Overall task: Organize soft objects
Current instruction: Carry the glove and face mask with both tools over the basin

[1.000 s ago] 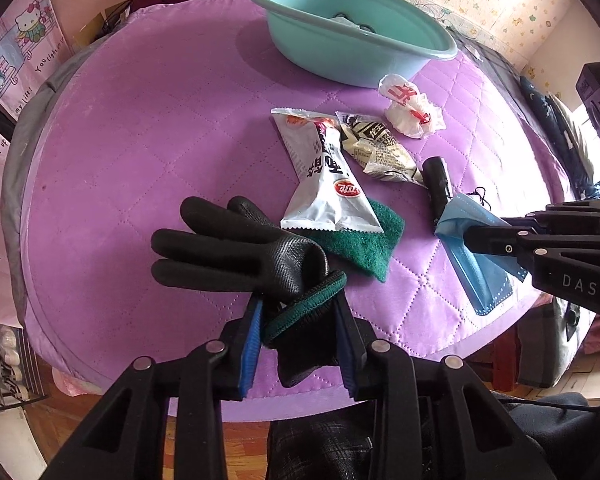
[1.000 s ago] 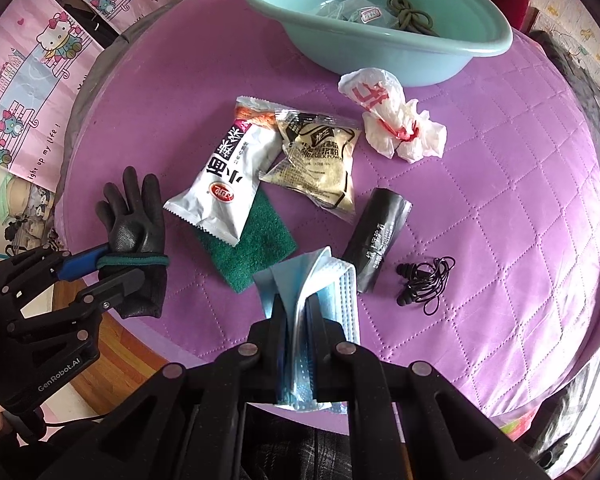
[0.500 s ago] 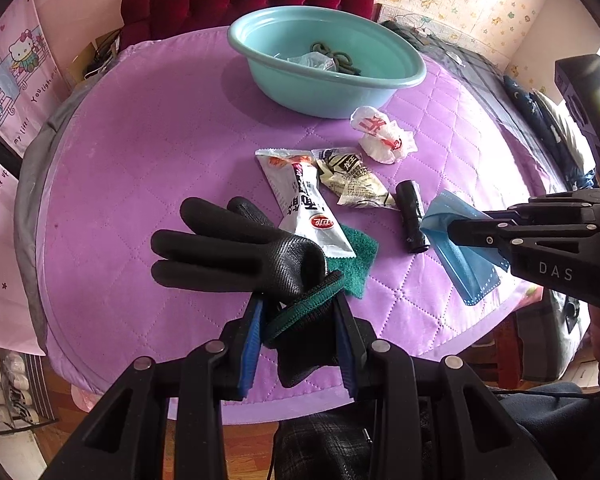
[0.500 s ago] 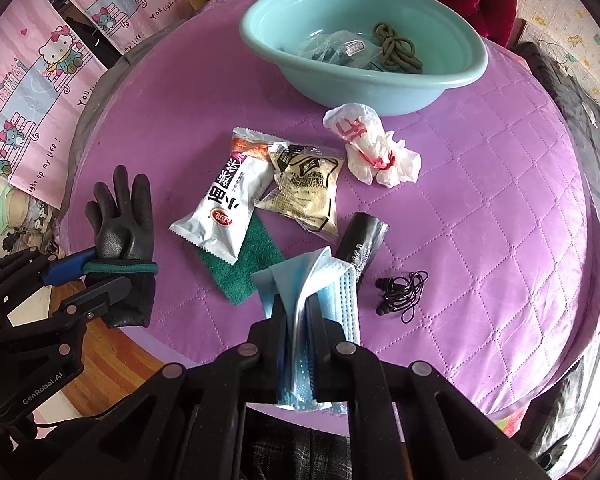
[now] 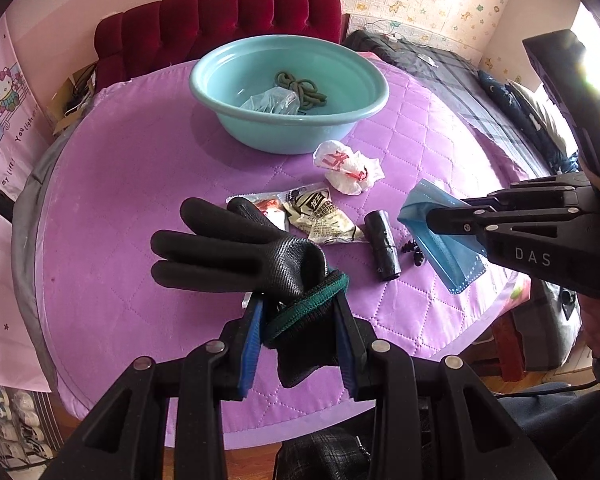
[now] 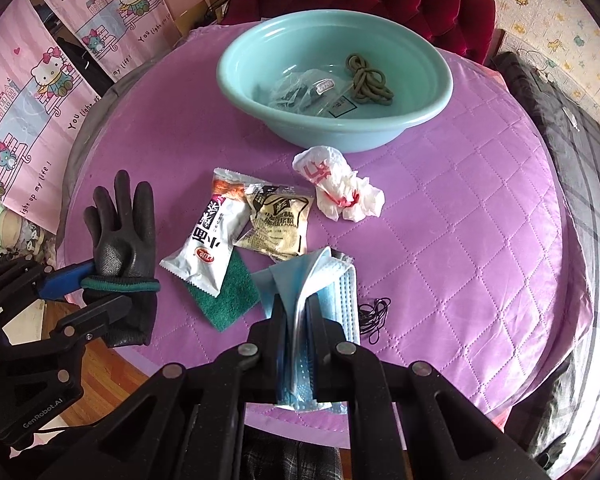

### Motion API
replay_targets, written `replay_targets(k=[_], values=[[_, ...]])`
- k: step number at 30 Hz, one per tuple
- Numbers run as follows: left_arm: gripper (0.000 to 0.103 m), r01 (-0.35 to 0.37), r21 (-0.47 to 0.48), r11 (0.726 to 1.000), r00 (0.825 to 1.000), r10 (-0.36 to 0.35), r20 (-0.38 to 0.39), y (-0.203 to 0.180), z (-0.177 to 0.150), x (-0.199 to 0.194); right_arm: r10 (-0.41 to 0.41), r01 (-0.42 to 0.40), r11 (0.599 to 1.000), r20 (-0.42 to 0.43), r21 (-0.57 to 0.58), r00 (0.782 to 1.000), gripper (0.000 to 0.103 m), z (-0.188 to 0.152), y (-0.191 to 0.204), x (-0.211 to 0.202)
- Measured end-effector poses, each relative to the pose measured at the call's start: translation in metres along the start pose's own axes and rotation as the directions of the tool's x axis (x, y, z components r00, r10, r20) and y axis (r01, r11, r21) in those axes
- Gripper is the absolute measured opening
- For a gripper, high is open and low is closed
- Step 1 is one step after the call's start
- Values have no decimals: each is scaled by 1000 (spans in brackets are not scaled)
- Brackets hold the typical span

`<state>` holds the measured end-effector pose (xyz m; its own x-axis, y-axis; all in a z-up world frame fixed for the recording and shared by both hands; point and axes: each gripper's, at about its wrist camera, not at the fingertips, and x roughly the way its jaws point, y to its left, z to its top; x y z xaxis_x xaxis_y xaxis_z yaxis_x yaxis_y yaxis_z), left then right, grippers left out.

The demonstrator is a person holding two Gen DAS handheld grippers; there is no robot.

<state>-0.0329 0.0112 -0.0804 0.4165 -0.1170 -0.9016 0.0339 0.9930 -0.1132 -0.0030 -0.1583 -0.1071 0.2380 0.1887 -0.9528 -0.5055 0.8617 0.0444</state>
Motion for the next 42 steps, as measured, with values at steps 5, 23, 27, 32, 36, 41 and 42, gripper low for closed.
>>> replay_targets(k=[5, 23, 27, 32, 36, 41, 42], values=[[36, 21, 40, 999, 1000, -21, 15, -8, 16, -2, -9, 9, 1000, 30, 8, 1000, 7, 11, -5, -11], [36, 44, 126, 991, 994, -56, 92, -13, 85, -15, -22, 20, 1000, 97, 22, 995, 7, 70, -25, -33], [36, 44, 143, 989, 994, -57, 93, -13, 98, -12, -23, 21, 1000, 119, 23, 993, 7, 86, -29, -36], [36, 46, 163, 986, 994, -62, 95, -10, 118, -7, -30, 27, 999, 135, 22, 990, 7, 108, -34, -37], [36, 40, 188, 981, 994, -59, 93, -9, 136, 1, -32, 28, 999, 138, 29, 990, 7, 126, -42, -31], [36, 37, 207, 978, 995, -56, 88, -7, 159, 14, -31, 25, 999, 137, 41, 990, 7, 149, -49, -22], [36, 41, 208, 977, 994, -60, 86, -6, 163, 17, -28, 22, 999, 136, 45, 990, 7, 154, -50, -20]])
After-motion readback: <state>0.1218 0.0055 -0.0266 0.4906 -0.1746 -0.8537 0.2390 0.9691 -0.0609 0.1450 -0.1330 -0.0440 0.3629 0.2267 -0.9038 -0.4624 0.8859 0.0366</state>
